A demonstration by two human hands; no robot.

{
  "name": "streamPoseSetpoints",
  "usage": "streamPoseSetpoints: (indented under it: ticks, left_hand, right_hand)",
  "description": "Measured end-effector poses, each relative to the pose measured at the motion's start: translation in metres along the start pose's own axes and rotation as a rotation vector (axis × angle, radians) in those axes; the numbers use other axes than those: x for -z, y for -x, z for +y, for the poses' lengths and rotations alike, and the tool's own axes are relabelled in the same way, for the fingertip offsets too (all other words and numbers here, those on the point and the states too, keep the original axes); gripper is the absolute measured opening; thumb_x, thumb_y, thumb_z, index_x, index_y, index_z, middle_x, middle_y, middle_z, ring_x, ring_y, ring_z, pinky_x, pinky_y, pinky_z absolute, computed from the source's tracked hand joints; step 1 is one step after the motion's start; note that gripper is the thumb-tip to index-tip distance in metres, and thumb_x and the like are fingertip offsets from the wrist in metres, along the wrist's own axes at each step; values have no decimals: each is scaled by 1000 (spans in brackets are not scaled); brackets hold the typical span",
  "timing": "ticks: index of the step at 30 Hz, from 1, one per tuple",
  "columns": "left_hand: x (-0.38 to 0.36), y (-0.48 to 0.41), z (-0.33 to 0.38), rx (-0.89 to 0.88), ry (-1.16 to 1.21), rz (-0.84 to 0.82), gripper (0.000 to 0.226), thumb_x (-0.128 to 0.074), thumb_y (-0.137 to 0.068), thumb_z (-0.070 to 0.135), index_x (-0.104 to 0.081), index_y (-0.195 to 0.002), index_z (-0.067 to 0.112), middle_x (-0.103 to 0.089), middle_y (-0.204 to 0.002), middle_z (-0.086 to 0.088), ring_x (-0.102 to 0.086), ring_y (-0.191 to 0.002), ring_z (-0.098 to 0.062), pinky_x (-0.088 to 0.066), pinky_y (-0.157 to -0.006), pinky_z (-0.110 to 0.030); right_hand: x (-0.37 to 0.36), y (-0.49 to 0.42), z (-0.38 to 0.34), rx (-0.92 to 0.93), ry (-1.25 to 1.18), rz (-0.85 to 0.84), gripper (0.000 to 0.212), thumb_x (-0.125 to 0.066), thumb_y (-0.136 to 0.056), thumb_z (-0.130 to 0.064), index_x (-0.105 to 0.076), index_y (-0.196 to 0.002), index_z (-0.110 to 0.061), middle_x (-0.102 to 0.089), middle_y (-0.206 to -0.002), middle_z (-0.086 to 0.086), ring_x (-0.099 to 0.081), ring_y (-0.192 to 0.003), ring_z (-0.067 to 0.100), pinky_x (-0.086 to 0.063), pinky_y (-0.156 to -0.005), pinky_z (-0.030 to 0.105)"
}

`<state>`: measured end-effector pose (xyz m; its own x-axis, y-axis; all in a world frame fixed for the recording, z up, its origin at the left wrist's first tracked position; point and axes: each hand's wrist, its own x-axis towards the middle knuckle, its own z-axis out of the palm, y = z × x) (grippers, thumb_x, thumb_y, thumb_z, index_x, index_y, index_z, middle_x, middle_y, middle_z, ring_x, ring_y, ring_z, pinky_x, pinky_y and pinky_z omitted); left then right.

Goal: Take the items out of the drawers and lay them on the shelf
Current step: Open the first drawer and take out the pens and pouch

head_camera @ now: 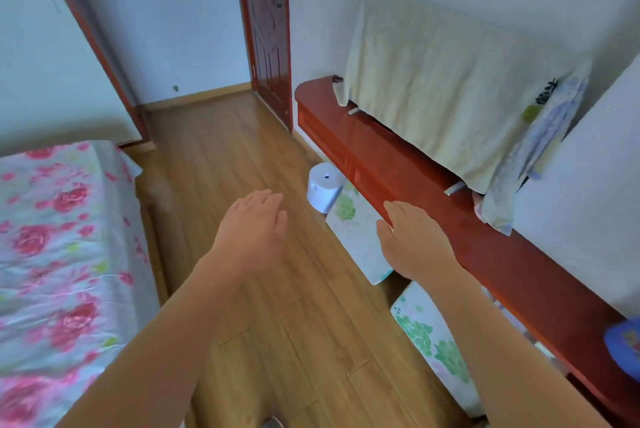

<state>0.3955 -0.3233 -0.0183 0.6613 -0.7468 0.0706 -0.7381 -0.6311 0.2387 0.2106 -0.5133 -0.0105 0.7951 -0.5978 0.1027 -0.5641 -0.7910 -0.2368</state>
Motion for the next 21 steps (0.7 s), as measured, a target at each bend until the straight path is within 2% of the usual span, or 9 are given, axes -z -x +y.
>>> streamPoseSetpoints:
  ticks: [3, 6, 10, 14, 18, 21]
  left_hand:
    - [9, -26, -38, 16, 4, -12, 47, -30, -104, 33, -45, -144, 14, -48, -148, -6, -41, -139, -22, -30, -117, -41]
    - [16, -50, -68, 50, 33, -37, 49, -28, -105, 33, -38, -150, 16, -39, -155, -3, -32, -145, -20, -24, -121, -40]
    - [21, -88, -98, 69, 57, -50, 48, -29, -106, 32, -38, -150, 15, -39, -155, -3, -32, -144, -19, -23, -119, -36]
    - [19, -137, -127, 105, 66, -77, 50, -28, -106, 34, -34, -152, 16, -34, -158, -4, -27, -147, -19, -20, -122, -37]
    - [23, -197, -149, 140, 54, -80, 50, -27, -106, 35, -32, -153, 17, -33, -159, -3, -27, -148, -19, -21, -122, -39]
    - [26, -240, -163, 161, 45, -77, 50, -26, -106, 35, -31, -153, 17, -33, -159, -2, -26, -148, -18, -20, -122, -38]
  right_hand:
    - [-14, -40, -32, -10, -21, -2, 34, -38, -101, -32, -56, -118, -9, -61, -118, 7, -55, -108, 25, -44, -93, 38]
    - [-28, -76, -58, 19, -53, -6, 29, -38, -100, -32, -57, -112, -13, -63, -104, 2, -59, -95, 19, -50, -85, 35]
    - [-41, -124, -85, 48, -69, -42, 35, -39, -100, -30, -57, -122, -9, -63, -111, 4, -59, -102, 21, -49, -90, 35]
    - [-59, -186, -93, 73, -32, -35, 25, -43, -98, -27, -59, -104, -8, -64, -97, 6, -59, -89, 22, -52, -82, 39]
    - [-69, -259, -100, 97, -72, -23, 30, -41, -99, -29, -59, -113, -10, -64, -105, 4, -59, -96, 22, -51, -87, 39]
    - [-72, -311, -104, 111, -78, -30, 32, -39, -99, -30, -58, -113, -9, -64, -107, 5, -59, -97, 23, -50, -87, 39]
